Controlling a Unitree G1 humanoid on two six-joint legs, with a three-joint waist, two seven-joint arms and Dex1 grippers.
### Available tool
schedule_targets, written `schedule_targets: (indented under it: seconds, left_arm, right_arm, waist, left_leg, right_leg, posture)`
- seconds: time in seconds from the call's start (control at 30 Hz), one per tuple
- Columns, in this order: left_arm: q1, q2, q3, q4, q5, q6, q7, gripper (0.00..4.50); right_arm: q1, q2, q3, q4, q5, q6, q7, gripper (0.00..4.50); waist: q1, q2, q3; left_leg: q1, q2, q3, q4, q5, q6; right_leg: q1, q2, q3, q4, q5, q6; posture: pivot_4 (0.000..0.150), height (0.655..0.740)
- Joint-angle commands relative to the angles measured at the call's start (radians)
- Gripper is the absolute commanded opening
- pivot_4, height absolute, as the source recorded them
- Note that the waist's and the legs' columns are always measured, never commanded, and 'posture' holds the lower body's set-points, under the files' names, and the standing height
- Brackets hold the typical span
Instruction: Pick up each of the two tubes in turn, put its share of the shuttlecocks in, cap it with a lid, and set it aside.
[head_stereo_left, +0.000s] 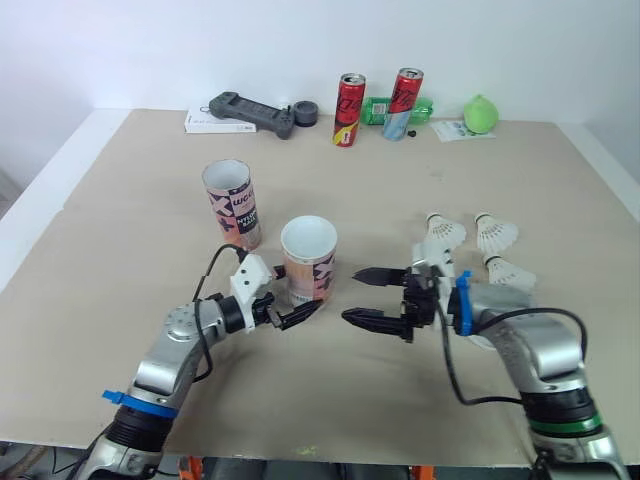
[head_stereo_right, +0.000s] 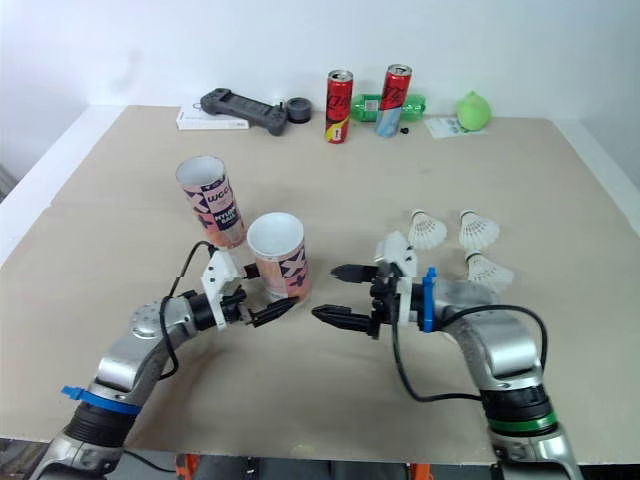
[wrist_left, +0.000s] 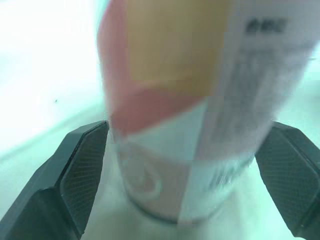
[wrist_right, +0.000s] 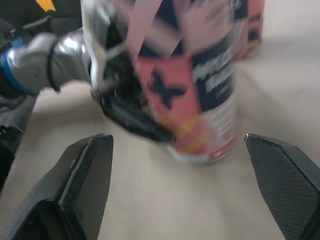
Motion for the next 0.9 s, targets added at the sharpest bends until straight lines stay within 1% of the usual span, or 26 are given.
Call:
schedule_targets:
  seconds: [0.03, 0.17, 0.3, 0.53, 0.73, 0.8, 0.87, 0.9]
  left_arm:
    - [0.04, 0.071, 0.088, -0.09, -0.055, 0.033, -0.026, 4.48]
    - [0.094, 0.152, 0.2, -0.173, -0.134, 0.092, -0.031, 4.48]
    - [0.144, 0.192, 0.27, -0.245, -0.194, 0.138, -0.018, 4.48]
    - [0.208, 0.206, 0.31, -0.328, -0.226, 0.168, 0.021, 4.48]
    - [0.234, 0.208, 0.325, -0.356, -0.233, 0.17, 0.038, 4.48]
    - [0.237, 0.209, 0.329, -0.361, -0.239, 0.169, 0.04, 4.5]
    - [0.24, 0.21, 0.331, -0.365, -0.244, 0.169, 0.041, 4.5]
    - [0.241, 0.21, 0.331, -0.366, -0.246, 0.169, 0.041, 4.5]
  right_arm:
    - [-0.009, 0.076, 0.061, 0.086, -0.078, -0.184, -0.058, 4.5]
    - [-0.087, 0.159, 0.112, 0.232, -0.121, -0.299, -0.071, 4.5]
    - [-0.169, 0.222, 0.122, 0.36, -0.131, -0.366, -0.068, 4.5]
    - [-0.259, 0.295, 0.167, 0.49, -0.125, -0.41, 0.002, 4.5]
    - [-0.333, 0.346, 0.17, 0.639, -0.152, -0.487, 0.006, 4.5]
    - [-0.344, 0.353, 0.166, 0.665, -0.154, -0.502, 0.009, 3.96]
    - [-0.347, 0.356, 0.162, 0.676, -0.151, -0.511, 0.012, 3.58]
    - [-0.345, 0.355, 0.161, 0.673, -0.149, -0.511, 0.013, 3.21]
  waist:
    - [-0.006, 0.0, 0.003]
    - [-0.005, -0.001, 0.01]
    - [-0.005, -0.003, 0.011]
    - [-0.005, -0.003, 0.011]
    - [-0.006, -0.003, 0.011]
    - [-0.006, -0.003, 0.011]
    - [-0.006, -0.003, 0.011]
    - [-0.006, -0.003, 0.011]
  left_leg:
    - [0.0, 0.0, -0.001, 0.0, 0.001, -0.001]
    - [0.0, 0.002, -0.001, 0.0, 0.004, -0.002]
    - [0.0, 0.003, -0.001, 0.0, 0.005, -0.004]
    - [0.0, 0.005, -0.002, 0.0, 0.005, -0.004]
    - [0.003, 0.007, -0.002, 0.0, 0.007, -0.007]
    - [0.004, 0.008, -0.002, 0.0, 0.009, -0.007]
    - [0.005, 0.008, -0.002, 0.0, 0.009, -0.008]
    - [0.006, 0.009, -0.001, 0.0, 0.009, -0.008]
  right_leg:
    - [0.0, 0.0, -0.001, 0.0, 0.0, 0.0]
    - [0.0, 0.001, -0.002, 0.002, 0.001, 0.0]
    - [0.0, 0.002, -0.003, 0.002, 0.004, -0.003]
    - [0.0, 0.004, -0.003, 0.003, 0.005, -0.004]
    - [-0.001, 0.006, -0.002, 0.008, 0.005, -0.005]
    - [-0.001, 0.007, -0.002, 0.012, 0.005, -0.006]
    - [-0.001, 0.007, -0.002, 0.014, 0.005, -0.007]
    - [-0.001, 0.008, -0.002, 0.014, 0.005, -0.007]
  posture:
    - [0.15, 0.74]
    - [0.15, 0.74]
    - [0.15, 0.74]
    - [0.15, 0.74]
    - [0.15, 0.74]
    - [0.15, 0.74]
    - [0.15, 0.74]
    - [0.15, 0.74]
